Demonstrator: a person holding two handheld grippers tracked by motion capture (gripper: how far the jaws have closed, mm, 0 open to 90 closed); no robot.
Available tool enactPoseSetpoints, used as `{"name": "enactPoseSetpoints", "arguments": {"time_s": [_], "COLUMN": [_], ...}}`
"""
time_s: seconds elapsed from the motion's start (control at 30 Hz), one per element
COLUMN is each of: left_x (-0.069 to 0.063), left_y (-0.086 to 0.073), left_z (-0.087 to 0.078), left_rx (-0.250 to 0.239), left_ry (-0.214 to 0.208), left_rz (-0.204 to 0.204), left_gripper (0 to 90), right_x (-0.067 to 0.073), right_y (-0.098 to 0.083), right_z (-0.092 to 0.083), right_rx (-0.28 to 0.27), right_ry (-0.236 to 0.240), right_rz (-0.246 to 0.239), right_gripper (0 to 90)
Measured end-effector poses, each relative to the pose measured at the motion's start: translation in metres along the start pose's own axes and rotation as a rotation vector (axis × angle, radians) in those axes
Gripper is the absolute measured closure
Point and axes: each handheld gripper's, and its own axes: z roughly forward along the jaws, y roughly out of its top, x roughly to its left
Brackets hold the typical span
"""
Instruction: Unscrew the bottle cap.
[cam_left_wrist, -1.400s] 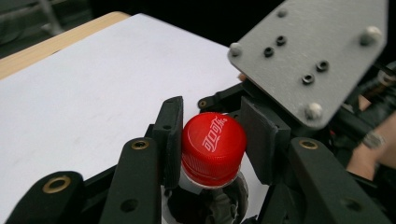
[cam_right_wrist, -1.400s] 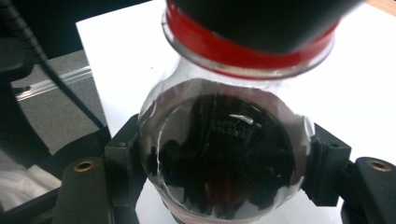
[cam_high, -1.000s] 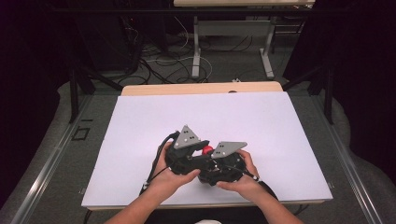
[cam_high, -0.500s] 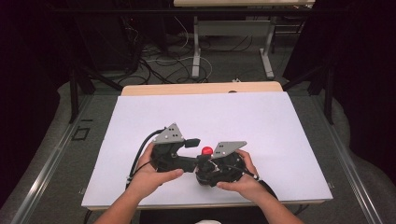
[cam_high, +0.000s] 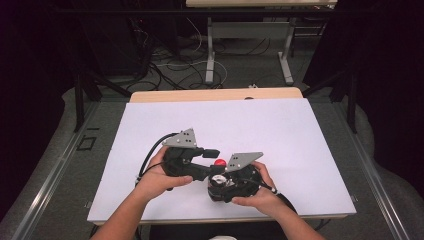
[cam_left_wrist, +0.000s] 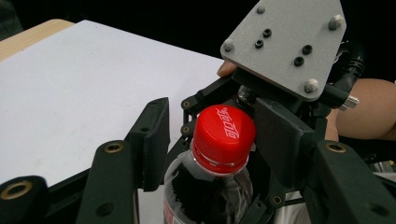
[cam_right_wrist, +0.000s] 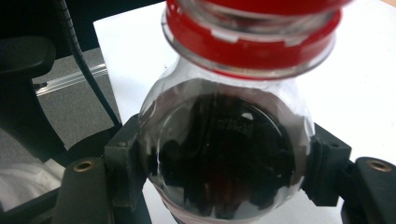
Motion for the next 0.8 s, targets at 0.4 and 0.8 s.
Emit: {"name": "enactPoseSetpoints", "arguments": {"time_s": [0.4,0.8], "left_x": [-0.004,-0.038], "left_y": [0.000,0.006], "left_z": [0.009,0.023], "left_rx": [-0.004,0.002], "left_ry": [-0.015,0.320], "left_rz": [0.034,-0.052], "left_gripper": [60.6,61.2], "right_x": [0.001,-0.001], "right_y": [0.000,-0.001], "right_z": [0.000,0.000], "right_rx": [0.011,0.021], "right_ry": [0.011,-0.072], "right_rz": [-0.007,0.026], "right_gripper": [29.6,29.6]}}
